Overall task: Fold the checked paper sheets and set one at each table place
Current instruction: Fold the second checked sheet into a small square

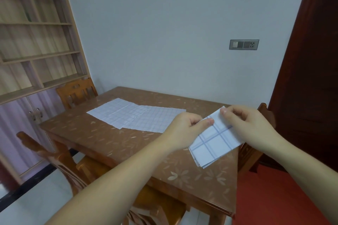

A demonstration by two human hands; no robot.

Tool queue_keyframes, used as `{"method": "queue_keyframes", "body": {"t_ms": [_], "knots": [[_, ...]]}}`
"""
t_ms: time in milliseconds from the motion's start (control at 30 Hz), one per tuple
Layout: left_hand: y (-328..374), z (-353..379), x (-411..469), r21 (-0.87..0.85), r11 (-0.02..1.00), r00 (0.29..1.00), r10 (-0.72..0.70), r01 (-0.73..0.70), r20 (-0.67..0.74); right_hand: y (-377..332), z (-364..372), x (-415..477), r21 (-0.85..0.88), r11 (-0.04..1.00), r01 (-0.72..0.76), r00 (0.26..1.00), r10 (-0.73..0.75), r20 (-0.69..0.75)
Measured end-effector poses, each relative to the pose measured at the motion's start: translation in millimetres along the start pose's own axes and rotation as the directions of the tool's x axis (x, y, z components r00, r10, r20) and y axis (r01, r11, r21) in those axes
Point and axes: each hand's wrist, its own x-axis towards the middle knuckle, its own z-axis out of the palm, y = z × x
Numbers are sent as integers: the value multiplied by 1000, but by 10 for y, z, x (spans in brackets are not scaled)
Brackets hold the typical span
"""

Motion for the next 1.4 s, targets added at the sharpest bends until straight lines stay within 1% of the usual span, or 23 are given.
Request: {"method": "queue_keyframes", "body": {"t_ms": [67,167,267,367,433,500,533,567,600,633,667,700,733,800,900,1000,1067,1133,1200,1267,1300,1333,1400], "knots": [[27,16,-5,1,1000,1000,17,-17,15,-12,-2,33,-43,999,28,1000,-28,-6],[52,7,-2,4,1000,1000,11,-11,10,-6,4,60,-144,979,145,988,-152,-38],[26,-32,-58,44,999,999,-15,13,51,33,-27,66,-149,968,200,975,-212,-68],[-6,-68,-89,92,993,981,-86,71,176,62,-43,65,-183,951,249,968,-248,30],[0,-22,-68,61,992,961,-121,109,248,59,-48,57,-181,950,256,966,-243,93],[6,68,-43,-4,991,956,-129,135,263,63,-53,66,-82,981,176,984,-173,41],[2,124,-36,-56,988,962,-126,143,243,89,-53,69,37,995,94,996,-94,-12],[-4,177,-32,-116,982,972,-124,150,201,117,-52,62,221,975,-9,1000,13,-19],[-14,220,-27,-176,973,982,-125,149,142,161,-46,43,417,899,-133,991,118,62],[-25,255,-18,-223,964,989,-130,143,72,213,-25,9,565,780,-268,961,180,208],[-41,292,-7,-253,958,990,-140,136,3,266,11,-43,617,687,-384,917,204,343],[-53,324,9,-278,952,987,-151,129,-57,314,56,-104,594,671,-445,878,195,437],[-74,355,26,-290,950,982,-154,118,-106,383,105,-152,541,710,-451,860,184,476],[-124,402,52,-269,959,974,-145,94,-176,465,172,-191,426,807,-409,870,204,448],[-168,439,77,-270,957,954,-173,105,-245,539,90,-162,359,857,-370,891,219,397],[-152,409,129,-430,892,938,-259,140,-232,567,-70,-152,232,918,-322,858,179,482],[-160,394,155,-448,879,942,-274,164,-193,607,-148,-140,162,940,-299,837,177,518],[-158,387,152,-439,882,945,-272,170,-181,676,-232,-56,170,938,-302,874,201,442],[-166,368,129,-443,873,948,-289,205,-131,724,-316,59,326,881,-342,919,241,313],[-177,357,91,-411,874,958,-287,258,-7,706,-362,146,526,771,-358,933,273,236],[-188,369,66,-374,884,958,-281,279,50,683,-342,170,579,738,-346,938,282,201],[-179,389,41,-342,894,957,-280,288,74,678,-287,185,584,743,-326,944,289,160],[-175,440,15,-313,908,956,-295,277,-9,676,-111,171,492,828,-269,960,269,74]]}}
